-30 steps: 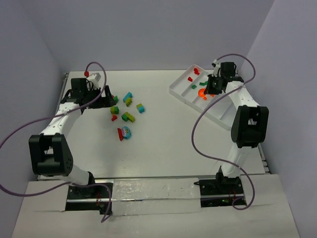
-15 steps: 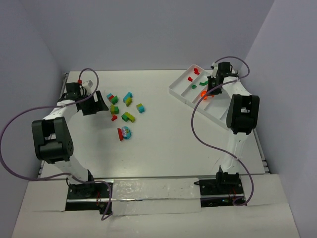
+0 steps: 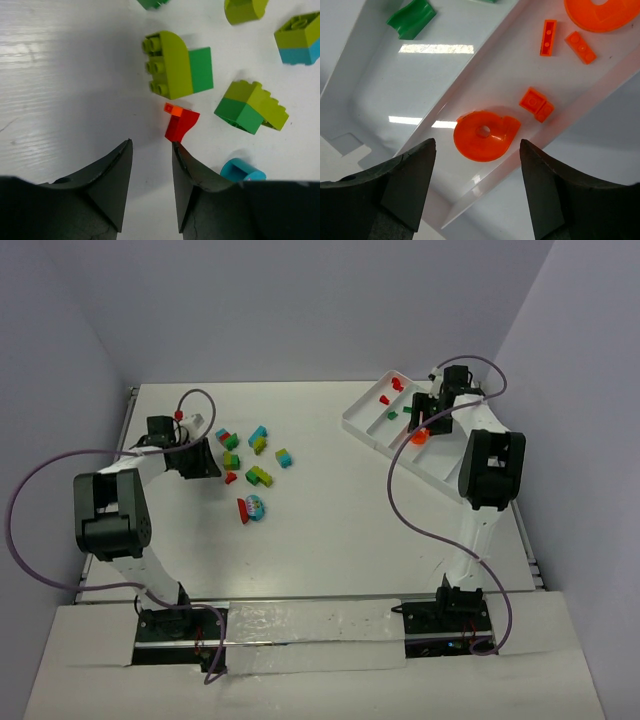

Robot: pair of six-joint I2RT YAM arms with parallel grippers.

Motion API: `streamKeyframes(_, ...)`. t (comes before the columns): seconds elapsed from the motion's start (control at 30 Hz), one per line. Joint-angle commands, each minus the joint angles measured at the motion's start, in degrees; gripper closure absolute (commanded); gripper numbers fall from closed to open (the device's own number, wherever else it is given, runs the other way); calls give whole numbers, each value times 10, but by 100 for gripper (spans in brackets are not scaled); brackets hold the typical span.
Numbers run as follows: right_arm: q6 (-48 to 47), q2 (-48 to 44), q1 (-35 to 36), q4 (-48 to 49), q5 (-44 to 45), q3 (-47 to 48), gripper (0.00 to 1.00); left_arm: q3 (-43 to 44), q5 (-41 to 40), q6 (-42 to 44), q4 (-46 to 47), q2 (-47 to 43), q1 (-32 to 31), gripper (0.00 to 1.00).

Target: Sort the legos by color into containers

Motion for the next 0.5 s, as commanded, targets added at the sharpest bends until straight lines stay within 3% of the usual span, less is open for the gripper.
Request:
streamKeyframes(0.0, 15, -62, -2, -29, -31, 26, 24, -18, -25, 68, 44, -15, -41, 54)
streamKeyframes(0.47, 19, -115, 9, -60, -76, 40, 24, -15, -75, 101, 57, 19, -89, 53)
